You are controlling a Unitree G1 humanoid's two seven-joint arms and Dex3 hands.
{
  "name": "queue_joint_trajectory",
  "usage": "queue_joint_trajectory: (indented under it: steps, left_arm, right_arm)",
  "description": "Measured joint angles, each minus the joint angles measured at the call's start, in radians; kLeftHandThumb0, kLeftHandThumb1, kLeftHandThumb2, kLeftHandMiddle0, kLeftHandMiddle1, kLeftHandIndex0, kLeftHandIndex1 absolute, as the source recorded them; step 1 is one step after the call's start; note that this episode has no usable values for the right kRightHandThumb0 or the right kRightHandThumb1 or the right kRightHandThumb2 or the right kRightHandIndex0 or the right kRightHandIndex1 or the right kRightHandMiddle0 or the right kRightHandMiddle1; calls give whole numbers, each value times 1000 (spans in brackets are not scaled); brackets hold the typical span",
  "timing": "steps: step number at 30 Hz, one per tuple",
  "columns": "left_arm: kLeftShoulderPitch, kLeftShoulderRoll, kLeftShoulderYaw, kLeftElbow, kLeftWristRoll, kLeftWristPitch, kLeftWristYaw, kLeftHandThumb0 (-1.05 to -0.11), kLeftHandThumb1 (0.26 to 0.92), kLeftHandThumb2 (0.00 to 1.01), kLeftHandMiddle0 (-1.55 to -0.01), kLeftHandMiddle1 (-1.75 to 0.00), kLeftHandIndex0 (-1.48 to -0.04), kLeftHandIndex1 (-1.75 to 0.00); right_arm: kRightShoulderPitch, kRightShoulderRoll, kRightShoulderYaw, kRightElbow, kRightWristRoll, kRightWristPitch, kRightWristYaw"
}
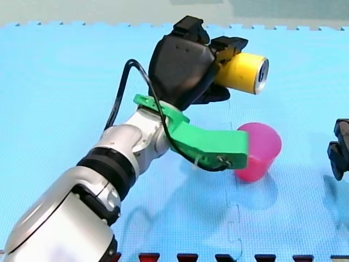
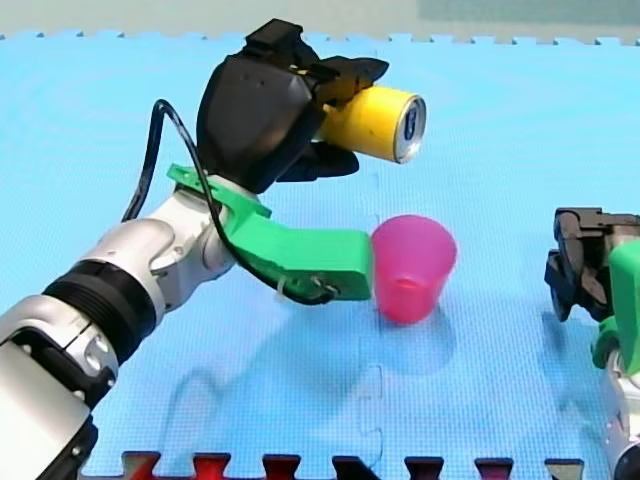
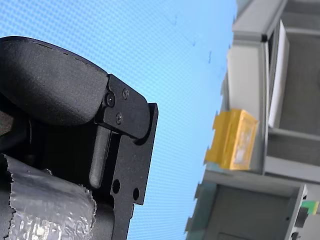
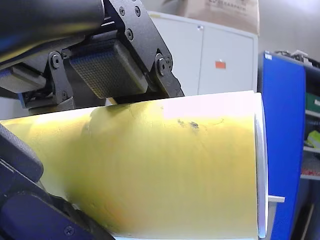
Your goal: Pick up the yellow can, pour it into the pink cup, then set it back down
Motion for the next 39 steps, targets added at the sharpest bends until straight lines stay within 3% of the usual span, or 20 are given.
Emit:
queue_joint_trajectory:
  steps: [12, 39]
  left_arm:
    - [-6, 9, -27, 9, 18, 10, 43, -399, 855, 3, -792, -1746, -1252, -11]
    - [-16, 7, -105, 51, 84, 28, 137, -362, 873, 5, -834, -1746, -1353, -83]
  right_arm:
    - [-3, -10, 6, -2, -7, 3, 0]
    - [3, -6, 8, -4, -7, -1, -3]
